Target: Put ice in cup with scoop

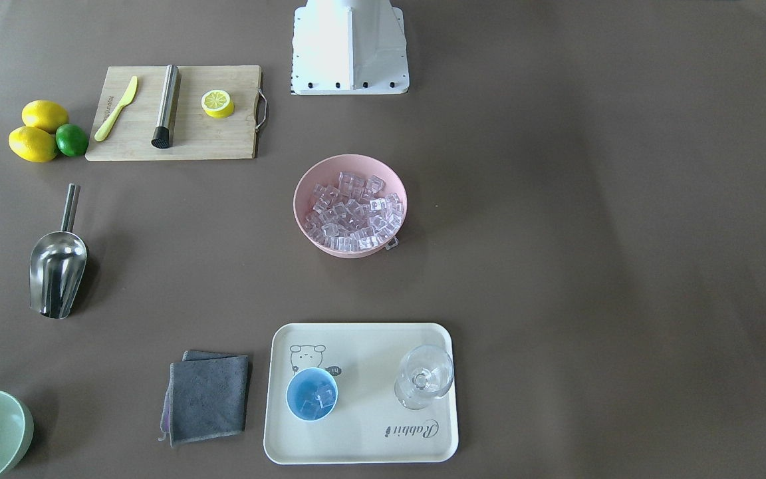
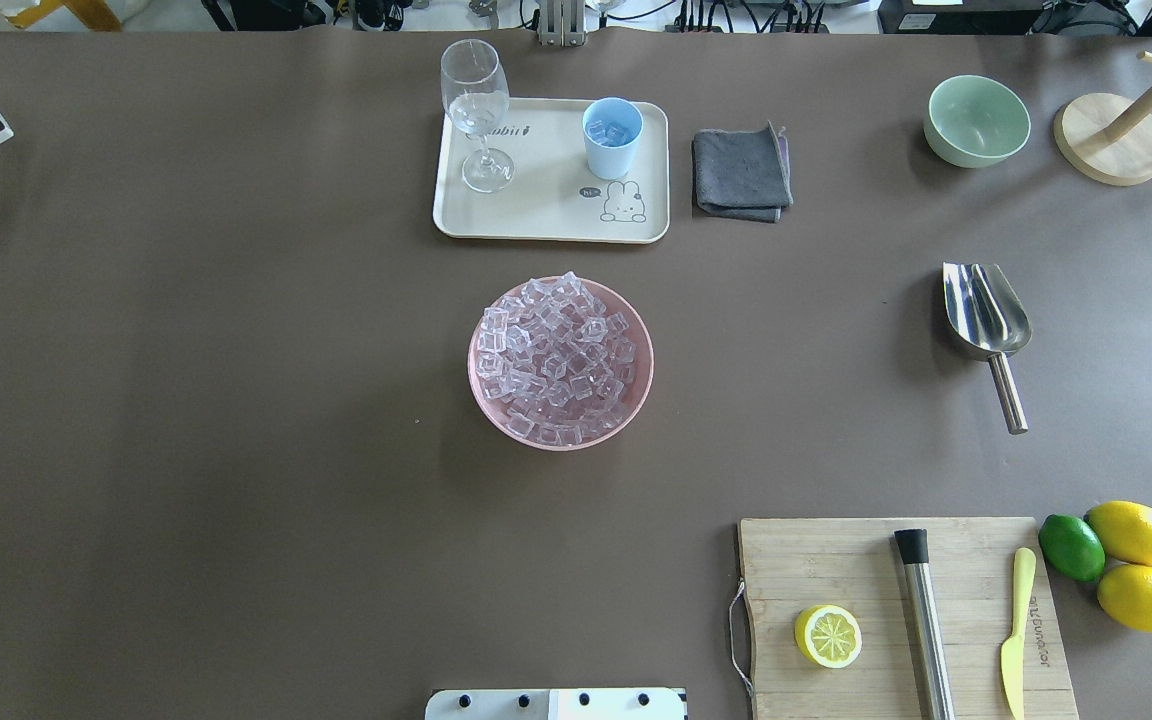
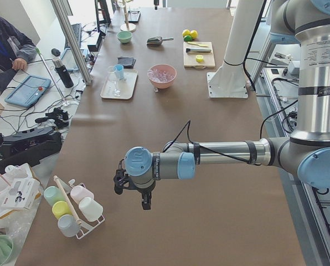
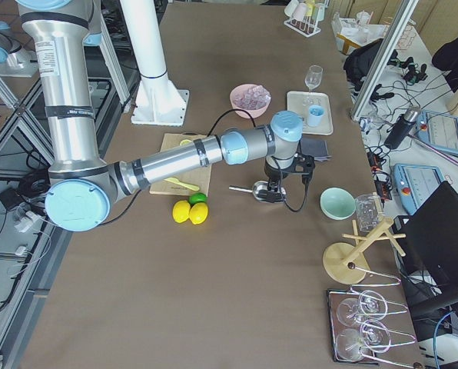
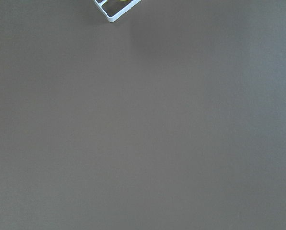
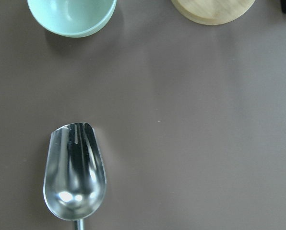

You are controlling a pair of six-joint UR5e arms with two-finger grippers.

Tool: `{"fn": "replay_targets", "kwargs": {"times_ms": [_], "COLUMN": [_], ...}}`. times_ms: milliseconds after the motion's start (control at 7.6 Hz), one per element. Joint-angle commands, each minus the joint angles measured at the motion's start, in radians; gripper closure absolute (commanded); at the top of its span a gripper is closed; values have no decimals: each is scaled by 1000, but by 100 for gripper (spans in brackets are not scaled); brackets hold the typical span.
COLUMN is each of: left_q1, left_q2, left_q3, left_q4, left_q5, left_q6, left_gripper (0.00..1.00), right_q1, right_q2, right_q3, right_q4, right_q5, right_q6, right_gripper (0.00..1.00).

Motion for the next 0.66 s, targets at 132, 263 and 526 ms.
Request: {"fn": "replay_targets", "kwargs": {"times_ms": [132, 263, 526], "left_q1": [3, 3, 5], "left_q2": [-3, -3, -5], "left_q3": [9, 9, 9], "left_q4": [-1, -1, -1], "left_q5": [0, 0, 0], "left_q6": [-1, 1, 1], "left_gripper": [2, 2, 2], "right_q1": [179, 179, 179], "right_q2": [-73, -79, -82], "right_q3": [-137, -162, -173], "right_q4": [-127, -125, -123], "right_q5": [7, -2, -2], "right_q6": [-469, -469, -470], "right_gripper": [0, 0, 0]}}
